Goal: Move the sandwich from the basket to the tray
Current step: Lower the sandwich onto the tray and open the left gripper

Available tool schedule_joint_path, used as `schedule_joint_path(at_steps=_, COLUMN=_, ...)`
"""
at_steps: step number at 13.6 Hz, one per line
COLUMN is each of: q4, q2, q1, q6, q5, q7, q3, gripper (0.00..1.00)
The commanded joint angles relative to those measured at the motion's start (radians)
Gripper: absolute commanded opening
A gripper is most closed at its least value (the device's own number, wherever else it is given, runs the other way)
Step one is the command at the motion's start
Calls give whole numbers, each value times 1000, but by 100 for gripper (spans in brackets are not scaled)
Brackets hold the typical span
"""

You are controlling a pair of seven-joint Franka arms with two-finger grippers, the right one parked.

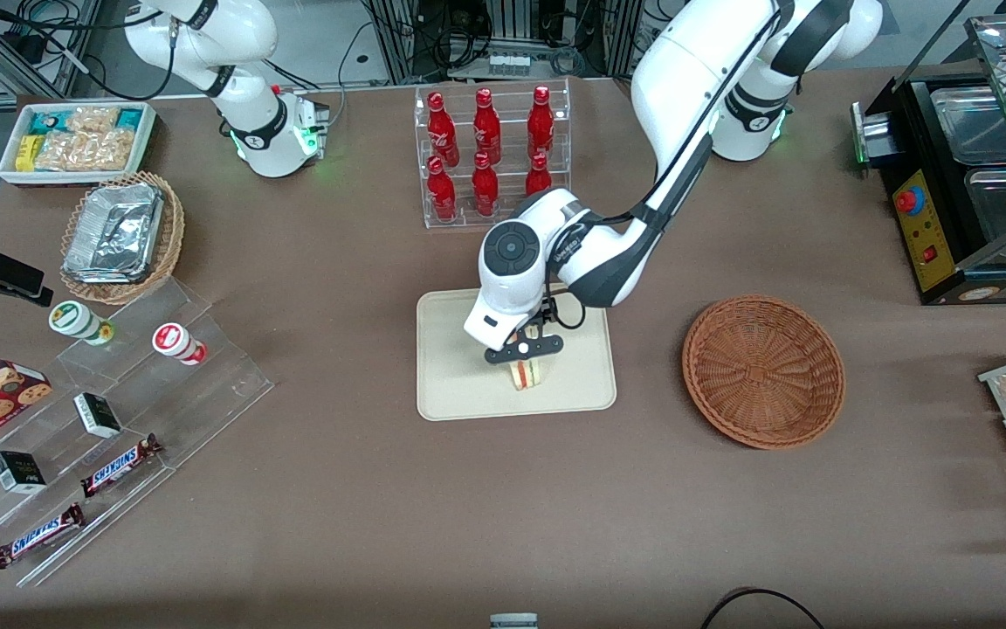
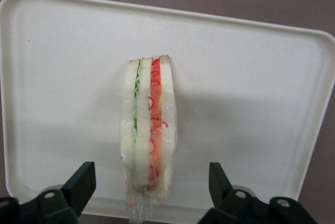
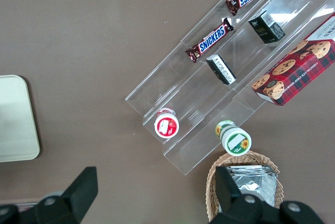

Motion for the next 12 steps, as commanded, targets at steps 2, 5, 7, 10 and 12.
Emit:
schedule_joint_path(at_steps=2, q4=-6, q2=-125, q1=13, q6=-96, q5=5, q7=-5, q3=12, gripper=100)
schedule_joint_path(at_steps=5, q4=-10, q2=-194, q1=45, q6=-176, q5=7, q7=73, q3=10, gripper=100)
schedule_joint_path(at_steps=7, q4=-16, q2=-226, q1=89, q6=-238, q5=7, q7=111, q3=15, gripper=100)
schedule_joint_path(at_steps=10, q4=-74, q2=-292, q1=171, q6=-263, q5=4, q7=254, q3=13, gripper=100)
schedule_joint_path(at_steps=12, q4=-134, q2=-347, q1=232, q6=-259, q5=4, q7=350, q3=13, gripper=100)
